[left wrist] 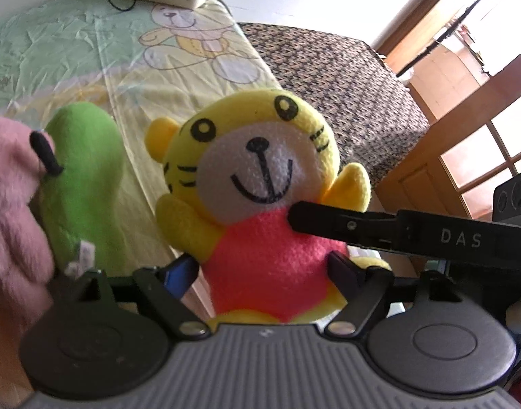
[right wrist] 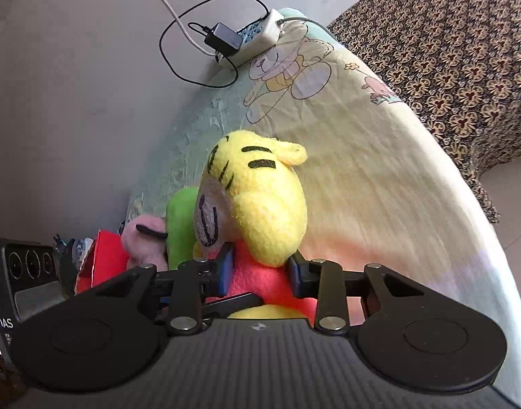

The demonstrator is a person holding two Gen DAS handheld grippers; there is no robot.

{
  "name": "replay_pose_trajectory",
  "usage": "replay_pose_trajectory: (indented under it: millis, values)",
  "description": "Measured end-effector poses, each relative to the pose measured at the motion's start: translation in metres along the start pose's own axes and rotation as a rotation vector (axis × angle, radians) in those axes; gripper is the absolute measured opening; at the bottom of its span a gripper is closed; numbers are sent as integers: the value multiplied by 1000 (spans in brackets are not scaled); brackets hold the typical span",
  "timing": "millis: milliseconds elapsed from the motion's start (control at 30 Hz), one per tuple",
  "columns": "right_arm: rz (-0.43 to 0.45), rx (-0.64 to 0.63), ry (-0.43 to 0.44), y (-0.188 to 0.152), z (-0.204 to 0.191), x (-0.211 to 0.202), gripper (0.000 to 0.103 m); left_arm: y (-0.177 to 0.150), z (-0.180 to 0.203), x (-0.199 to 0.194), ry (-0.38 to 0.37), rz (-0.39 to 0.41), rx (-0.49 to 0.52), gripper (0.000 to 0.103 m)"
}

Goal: Organize objects
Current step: 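Lift the tiger plush with the right gripper and carry it to the box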

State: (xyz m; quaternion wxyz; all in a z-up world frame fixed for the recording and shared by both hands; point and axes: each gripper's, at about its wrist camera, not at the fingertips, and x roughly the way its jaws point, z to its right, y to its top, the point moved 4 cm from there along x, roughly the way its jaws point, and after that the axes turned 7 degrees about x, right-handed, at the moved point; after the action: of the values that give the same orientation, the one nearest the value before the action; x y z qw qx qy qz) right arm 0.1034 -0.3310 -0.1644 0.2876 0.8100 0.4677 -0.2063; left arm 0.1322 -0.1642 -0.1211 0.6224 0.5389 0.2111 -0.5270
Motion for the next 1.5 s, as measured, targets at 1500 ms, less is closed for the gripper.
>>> replay_pose_trajectory:
  millis: [1500]
  values:
    - [41, -224, 122, -158, -209, 21, 35, -128, -94, -227, 96, 252, 176, 80]
